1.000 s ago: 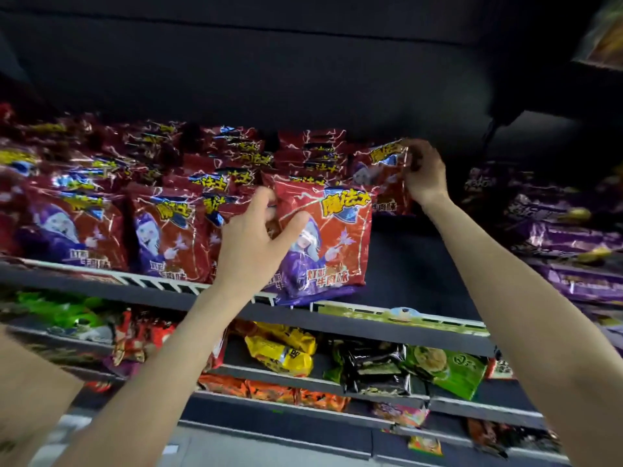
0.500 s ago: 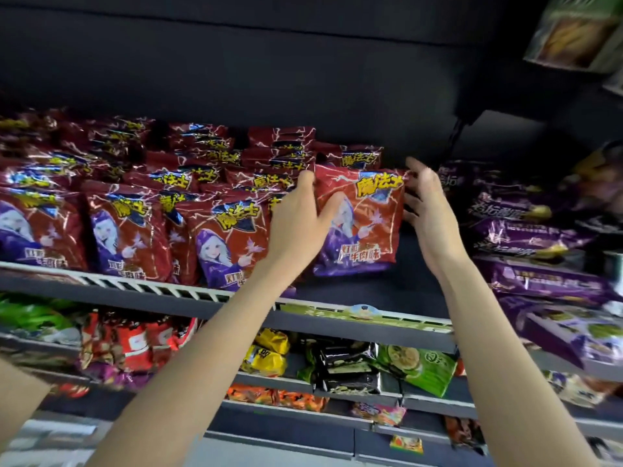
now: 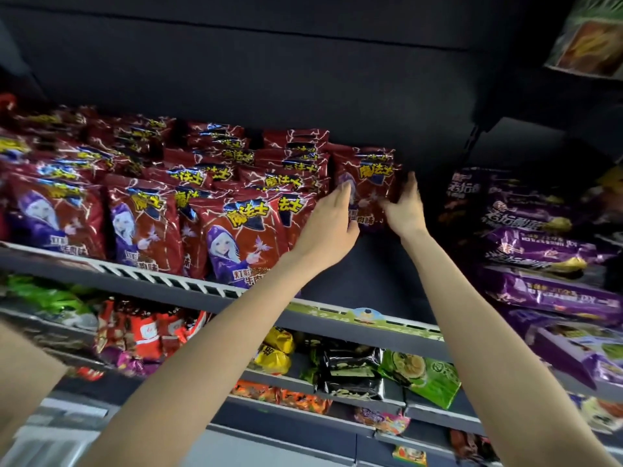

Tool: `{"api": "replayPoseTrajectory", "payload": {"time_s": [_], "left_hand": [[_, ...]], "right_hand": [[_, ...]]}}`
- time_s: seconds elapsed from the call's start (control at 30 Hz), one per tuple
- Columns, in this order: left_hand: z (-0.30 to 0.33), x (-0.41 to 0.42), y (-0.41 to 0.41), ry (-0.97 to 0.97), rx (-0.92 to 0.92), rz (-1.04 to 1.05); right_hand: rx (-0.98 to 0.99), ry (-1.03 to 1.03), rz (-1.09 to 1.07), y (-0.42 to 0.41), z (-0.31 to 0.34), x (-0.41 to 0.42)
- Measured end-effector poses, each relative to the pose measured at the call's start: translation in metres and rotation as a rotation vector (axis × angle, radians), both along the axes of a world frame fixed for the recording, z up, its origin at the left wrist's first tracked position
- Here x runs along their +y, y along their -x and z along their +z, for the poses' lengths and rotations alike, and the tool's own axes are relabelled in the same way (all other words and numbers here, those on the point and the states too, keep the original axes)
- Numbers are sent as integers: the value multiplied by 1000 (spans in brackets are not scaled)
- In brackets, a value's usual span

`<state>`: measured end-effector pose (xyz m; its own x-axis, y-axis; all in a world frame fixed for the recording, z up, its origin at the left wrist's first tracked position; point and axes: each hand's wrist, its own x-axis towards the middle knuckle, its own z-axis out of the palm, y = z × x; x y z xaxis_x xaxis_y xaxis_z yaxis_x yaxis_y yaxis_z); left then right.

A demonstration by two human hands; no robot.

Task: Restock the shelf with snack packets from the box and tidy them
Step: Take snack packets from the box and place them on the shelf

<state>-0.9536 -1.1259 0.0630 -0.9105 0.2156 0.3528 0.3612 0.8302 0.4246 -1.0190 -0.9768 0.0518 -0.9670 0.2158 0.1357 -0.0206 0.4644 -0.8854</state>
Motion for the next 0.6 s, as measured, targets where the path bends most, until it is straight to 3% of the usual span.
{"api": "replayPoseTrajectory", "payload": {"time_s": [0.2,0.33,0.43,0.53,0.6], "left_hand": [[5,-1,-23,145,140,-88],[12,-36,-64,208,453,-78],[10,-83,-101,242,576,-4],[4,-140,-149,212,586,130],[-2,-179,-188,162,485,238]], "right_hand": [[407,-308,55,-75,9,16],[710,-563,73,-110,23,6],[884,-660,187,-130,27,-25],[911,-613,402,-158,21,-73],[824,-560,588,-179,13,-111]]}}
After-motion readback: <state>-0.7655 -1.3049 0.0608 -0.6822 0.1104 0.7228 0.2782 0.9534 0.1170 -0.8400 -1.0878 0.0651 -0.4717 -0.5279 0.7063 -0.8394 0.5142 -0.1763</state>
